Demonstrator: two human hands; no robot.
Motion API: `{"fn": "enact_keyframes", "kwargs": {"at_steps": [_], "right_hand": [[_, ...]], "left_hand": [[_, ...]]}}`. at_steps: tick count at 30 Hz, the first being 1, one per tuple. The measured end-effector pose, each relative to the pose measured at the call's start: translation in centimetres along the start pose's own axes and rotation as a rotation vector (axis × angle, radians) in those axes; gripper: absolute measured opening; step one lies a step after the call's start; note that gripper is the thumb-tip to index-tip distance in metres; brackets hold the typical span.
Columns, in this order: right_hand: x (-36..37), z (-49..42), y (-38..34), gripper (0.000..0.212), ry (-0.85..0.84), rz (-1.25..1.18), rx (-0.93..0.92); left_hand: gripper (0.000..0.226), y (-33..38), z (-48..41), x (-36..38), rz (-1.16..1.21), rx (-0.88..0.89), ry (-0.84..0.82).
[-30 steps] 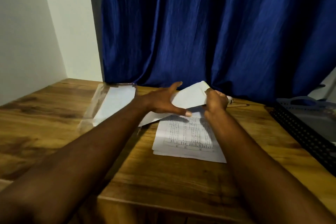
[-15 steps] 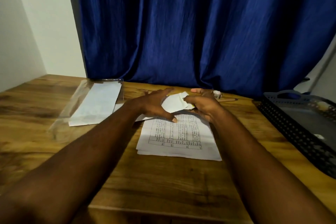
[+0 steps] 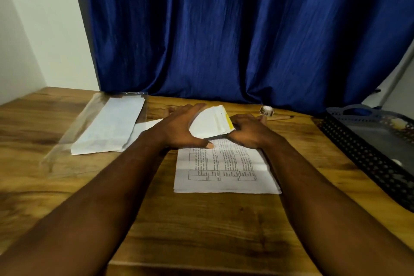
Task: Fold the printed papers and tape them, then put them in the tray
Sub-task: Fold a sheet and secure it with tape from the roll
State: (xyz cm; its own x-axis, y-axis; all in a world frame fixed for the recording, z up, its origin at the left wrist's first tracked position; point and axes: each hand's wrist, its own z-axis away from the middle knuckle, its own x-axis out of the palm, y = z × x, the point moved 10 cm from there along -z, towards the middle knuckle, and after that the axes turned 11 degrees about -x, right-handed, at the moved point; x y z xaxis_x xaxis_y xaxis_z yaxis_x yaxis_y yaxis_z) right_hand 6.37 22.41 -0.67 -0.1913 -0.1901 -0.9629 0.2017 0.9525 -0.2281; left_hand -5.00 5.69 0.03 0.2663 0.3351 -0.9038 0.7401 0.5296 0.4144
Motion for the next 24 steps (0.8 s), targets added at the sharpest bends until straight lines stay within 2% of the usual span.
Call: {"fn": "enact_keyframes", "kwargs": {"at_steps": [3,8,11,14,18,20,24], "right_hand": [[0.2,0.2,-0.5,0.104,-0.059,0.004,-0.030],[-0.4,-0.2,-0.9,0.102,-0.056,0.072,0.005],[-0.9,0.2,-0.8,0.087,0.031,0.008,0.015],[-2.0,0.8,0.3,0.072,0.172,-0.211,0.064],[-4.9,1.4,3.3,0.018,0.437,-0.345,0.129],[-5.9,1.9,5.0,0.010,0.527,-0.466,0.182],[-6.2,2.8,6.8,0.011,0.606,-0.811,0.232]], "left_hand": [[0.129,0.3,0.9,0.6,-0.013,-0.010,-0.026],[0.128,0.5,1.3,0.6,0.011,-0.033,-0.037],[0.129,0.5,1.4,0.6,0.015,-0.035,-0.026],[0.130,0.5,1.3,0.3,0.000,-0.036,-0.004],[0.132,0.5,1.1,0.2,-0.006,-0.009,0.008],[0.132,0.5,1.0,0.1,-0.021,-0.015,0.010],[0.135,0.5,0.8,0.4,-0.037,-0.025,0.011]]}}
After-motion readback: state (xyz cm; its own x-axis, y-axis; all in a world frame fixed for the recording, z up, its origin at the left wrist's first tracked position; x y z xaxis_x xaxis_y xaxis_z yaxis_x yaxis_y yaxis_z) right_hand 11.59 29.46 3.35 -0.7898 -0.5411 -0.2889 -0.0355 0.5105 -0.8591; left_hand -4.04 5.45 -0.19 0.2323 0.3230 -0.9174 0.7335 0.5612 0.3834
